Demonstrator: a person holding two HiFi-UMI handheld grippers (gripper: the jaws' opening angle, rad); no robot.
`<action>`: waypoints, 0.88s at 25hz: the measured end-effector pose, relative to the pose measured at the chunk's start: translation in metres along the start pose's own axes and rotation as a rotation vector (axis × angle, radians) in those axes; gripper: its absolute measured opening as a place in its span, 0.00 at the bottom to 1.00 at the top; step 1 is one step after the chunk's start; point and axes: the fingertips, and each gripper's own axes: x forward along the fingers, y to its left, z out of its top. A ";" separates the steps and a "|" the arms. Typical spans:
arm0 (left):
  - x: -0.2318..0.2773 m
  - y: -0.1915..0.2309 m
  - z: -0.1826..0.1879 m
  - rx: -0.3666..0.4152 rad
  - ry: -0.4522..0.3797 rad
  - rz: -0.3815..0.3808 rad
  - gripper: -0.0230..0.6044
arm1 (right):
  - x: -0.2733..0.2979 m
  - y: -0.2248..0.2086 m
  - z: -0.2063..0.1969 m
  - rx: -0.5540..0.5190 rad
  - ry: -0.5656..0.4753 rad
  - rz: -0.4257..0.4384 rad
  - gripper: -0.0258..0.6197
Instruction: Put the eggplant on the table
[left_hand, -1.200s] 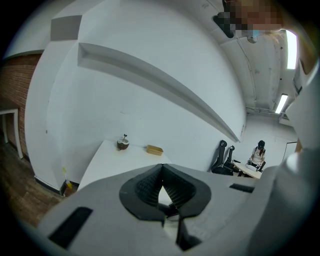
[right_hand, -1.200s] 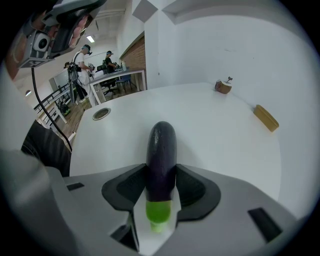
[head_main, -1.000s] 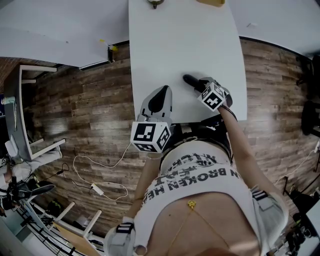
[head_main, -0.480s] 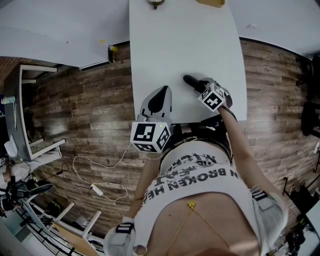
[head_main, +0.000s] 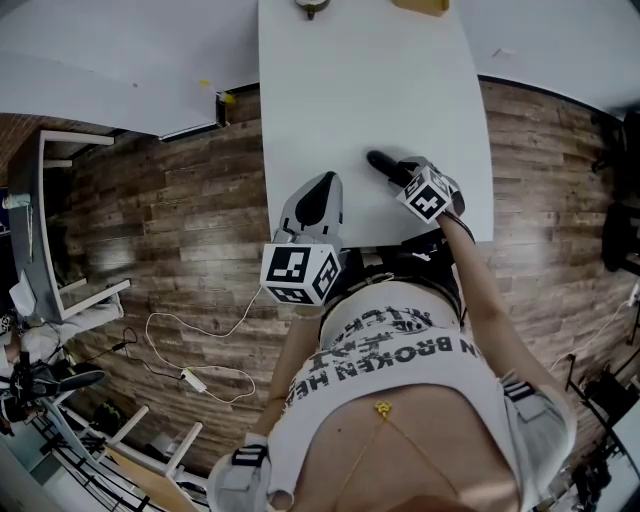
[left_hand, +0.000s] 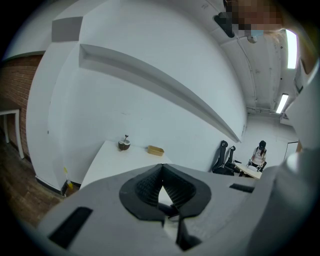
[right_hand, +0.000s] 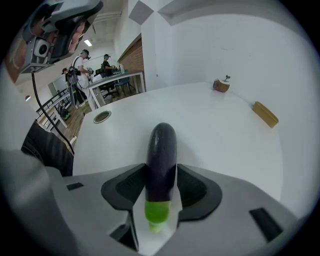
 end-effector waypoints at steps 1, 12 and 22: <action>0.000 0.000 0.000 0.000 0.000 -0.001 0.05 | -0.001 0.000 0.001 0.005 -0.007 0.004 0.34; 0.003 -0.002 0.002 0.006 -0.001 -0.015 0.05 | -0.015 0.006 0.019 0.032 -0.084 0.083 0.40; 0.006 -0.008 0.001 0.017 0.005 -0.035 0.05 | -0.030 0.017 0.030 -0.022 -0.125 0.125 0.41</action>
